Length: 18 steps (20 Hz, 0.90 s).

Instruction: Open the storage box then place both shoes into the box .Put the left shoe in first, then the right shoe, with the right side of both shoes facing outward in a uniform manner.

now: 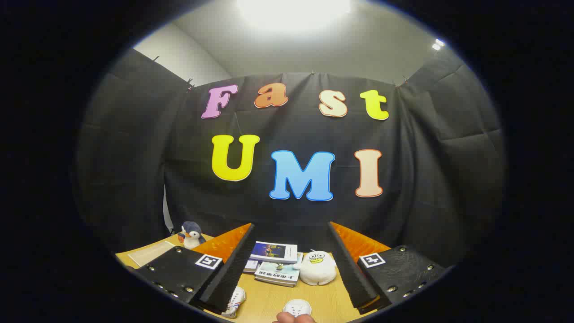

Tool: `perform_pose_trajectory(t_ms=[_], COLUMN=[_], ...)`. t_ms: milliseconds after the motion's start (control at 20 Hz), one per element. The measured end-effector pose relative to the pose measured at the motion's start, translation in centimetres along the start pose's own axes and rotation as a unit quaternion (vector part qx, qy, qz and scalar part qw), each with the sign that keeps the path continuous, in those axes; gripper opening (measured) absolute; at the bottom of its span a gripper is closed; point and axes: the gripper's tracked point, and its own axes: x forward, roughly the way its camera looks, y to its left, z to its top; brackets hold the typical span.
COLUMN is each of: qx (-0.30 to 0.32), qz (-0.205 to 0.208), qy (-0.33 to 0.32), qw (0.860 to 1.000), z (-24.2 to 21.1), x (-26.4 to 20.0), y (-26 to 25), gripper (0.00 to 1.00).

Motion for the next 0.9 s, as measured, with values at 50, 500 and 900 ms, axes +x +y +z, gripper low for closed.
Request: perform_pose_trajectory(t_ms=[50,500,900], qx=[-0.003,0.001,-0.006], qz=[-0.003,-0.009,-0.013], qy=[0.002,0.005,0.007], qw=[1.0,1.0,1.0], z=[0.0,0.5,0.0], x=[0.0,0.2,-0.5], y=[0.1,1.7,3.1], gripper=[0.96,0.96,0.96])
